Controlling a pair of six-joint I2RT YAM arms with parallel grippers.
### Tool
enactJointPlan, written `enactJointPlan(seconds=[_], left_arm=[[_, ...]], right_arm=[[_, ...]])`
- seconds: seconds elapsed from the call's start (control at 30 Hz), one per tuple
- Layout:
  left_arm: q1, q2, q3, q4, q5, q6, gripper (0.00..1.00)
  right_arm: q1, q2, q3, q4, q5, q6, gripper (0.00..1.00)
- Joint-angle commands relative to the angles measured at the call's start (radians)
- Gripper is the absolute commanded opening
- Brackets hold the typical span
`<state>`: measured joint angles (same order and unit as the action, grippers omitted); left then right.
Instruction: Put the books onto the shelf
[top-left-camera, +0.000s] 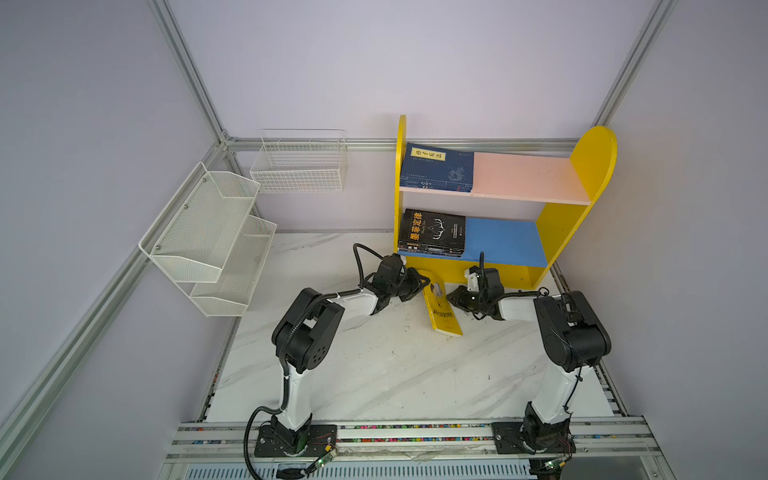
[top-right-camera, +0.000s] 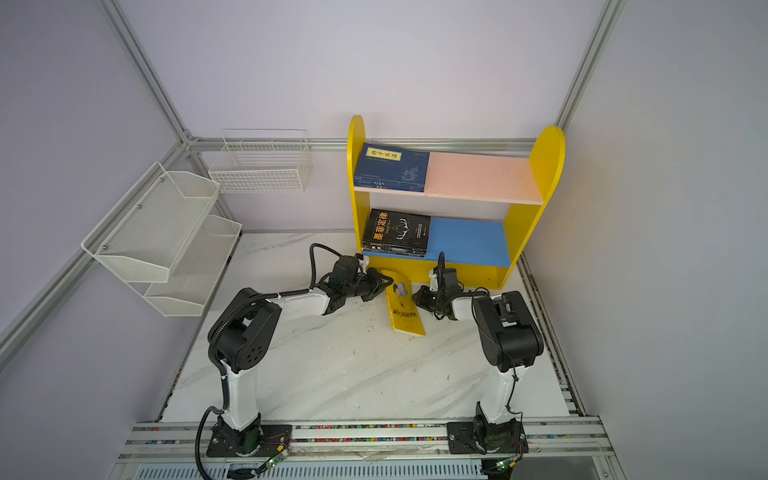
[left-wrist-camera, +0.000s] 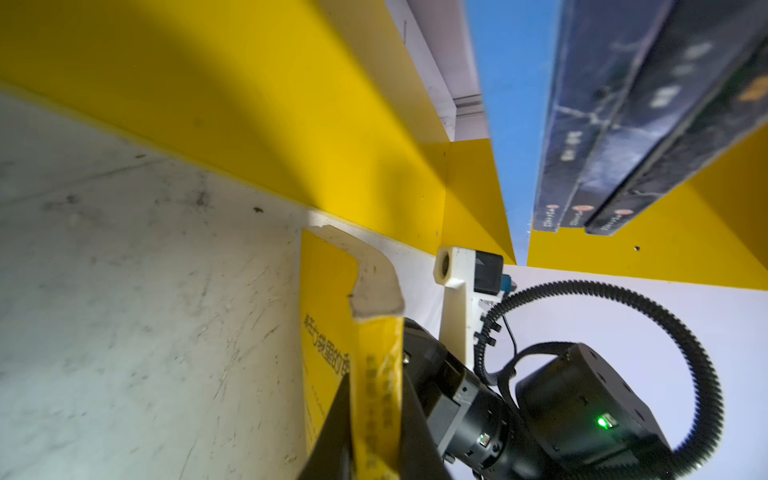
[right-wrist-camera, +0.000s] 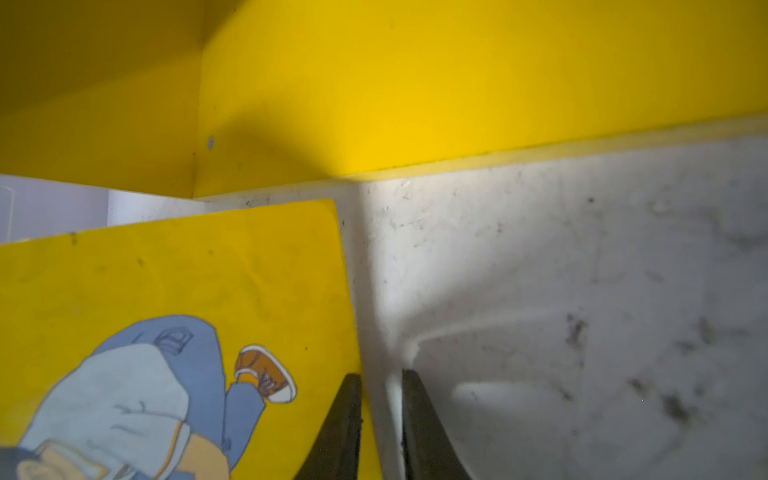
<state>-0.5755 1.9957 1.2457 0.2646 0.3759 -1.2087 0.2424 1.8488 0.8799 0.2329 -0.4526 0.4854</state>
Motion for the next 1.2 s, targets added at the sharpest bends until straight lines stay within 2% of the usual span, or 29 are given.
enactJointPlan(seconds=[0.0, 0.07, 0.17, 0.3, 0.37, 0.43, 0.5, 0.6, 0.7, 0.8, 0.87, 0.93, 1.07, 1.17], left_arm=[[-0.008, -0.066, 0.019, -0.029, 0.005, 0.063, 0.07], [-0.007, -0.085, 0.046, -0.110, 0.000, 0.106, 0.01], [-0.007, -0.134, 0.091, -0.255, 0.021, 0.188, 0.00], [-0.006, -0.218, 0.192, -0.552, 0.099, 0.379, 0.00], [-0.001, -0.262, 0.236, -0.626, 0.160, 0.440, 0.00], [0.005, -0.300, 0.266, -0.627, 0.211, 0.450, 0.00], [0.015, -0.326, 0.306, -0.569, 0.248, 0.414, 0.00], [0.030, -0.303, 0.401, -0.486, 0.258, 0.345, 0.00], [0.042, -0.282, 0.459, -0.391, 0.138, 0.259, 0.00], [0.046, -0.284, 0.426, -0.250, -0.064, 0.128, 0.00], [0.043, -0.276, 0.400, -0.149, -0.152, 0.063, 0.00], [0.042, -0.263, 0.383, -0.062, -0.193, 0.008, 0.00], [0.033, -0.267, 0.347, 0.046, -0.320, -0.032, 0.00], [0.023, -0.270, 0.331, 0.094, -0.409, -0.034, 0.00]], right_arm=[[0.020, -0.031, -0.021, -0.189, -0.017, -0.002, 0.24], [0.020, -0.077, -0.020, -0.210, -0.023, -0.007, 0.27], [0.021, -0.159, -0.013, -0.258, -0.031, -0.014, 0.35], [0.012, -0.301, -0.001, -0.311, -0.039, 0.018, 0.60], [-0.001, -0.382, 0.007, -0.313, -0.045, 0.053, 0.68], [-0.021, -0.460, 0.022, -0.311, -0.053, 0.086, 0.74], [-0.046, -0.527, 0.043, -0.306, -0.068, 0.104, 0.81], [-0.099, -0.578, 0.076, -0.292, -0.104, 0.129, 0.85], [-0.160, -0.623, 0.090, -0.255, -0.157, 0.186, 0.88], [-0.207, -0.670, 0.077, -0.226, -0.215, 0.211, 0.91], [-0.228, -0.695, 0.044, -0.155, -0.279, 0.266, 0.91], [-0.232, -0.716, -0.005, -0.049, -0.329, 0.367, 0.92], [-0.230, -0.758, -0.188, 0.394, -0.390, 0.715, 0.92], [-0.212, -0.773, -0.240, 0.491, -0.367, 0.804, 0.92]])
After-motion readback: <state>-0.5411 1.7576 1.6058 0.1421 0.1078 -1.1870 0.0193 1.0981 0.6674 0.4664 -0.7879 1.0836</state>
